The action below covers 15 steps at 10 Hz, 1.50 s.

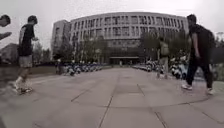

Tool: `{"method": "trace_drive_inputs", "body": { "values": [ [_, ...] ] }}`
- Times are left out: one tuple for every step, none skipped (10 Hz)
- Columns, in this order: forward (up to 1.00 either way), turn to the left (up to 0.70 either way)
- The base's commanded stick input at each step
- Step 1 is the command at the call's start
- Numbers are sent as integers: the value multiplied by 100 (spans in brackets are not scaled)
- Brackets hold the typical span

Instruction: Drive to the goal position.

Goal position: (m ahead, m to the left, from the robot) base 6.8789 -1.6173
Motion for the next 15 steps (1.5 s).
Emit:
{"method": "trace_drive_inputs", "body": {
  "values": [
    [70,0],
    [70,0],
    [70,0],
    [70,-6],
    [70,-27],
    [70,-35],
    [70,-9],
    [70,0],
    [70,0],
    [70,0],
    [70,0],
    [70,0],
    [70,0],
    [70,0],
    [70,0]
  ]
}}
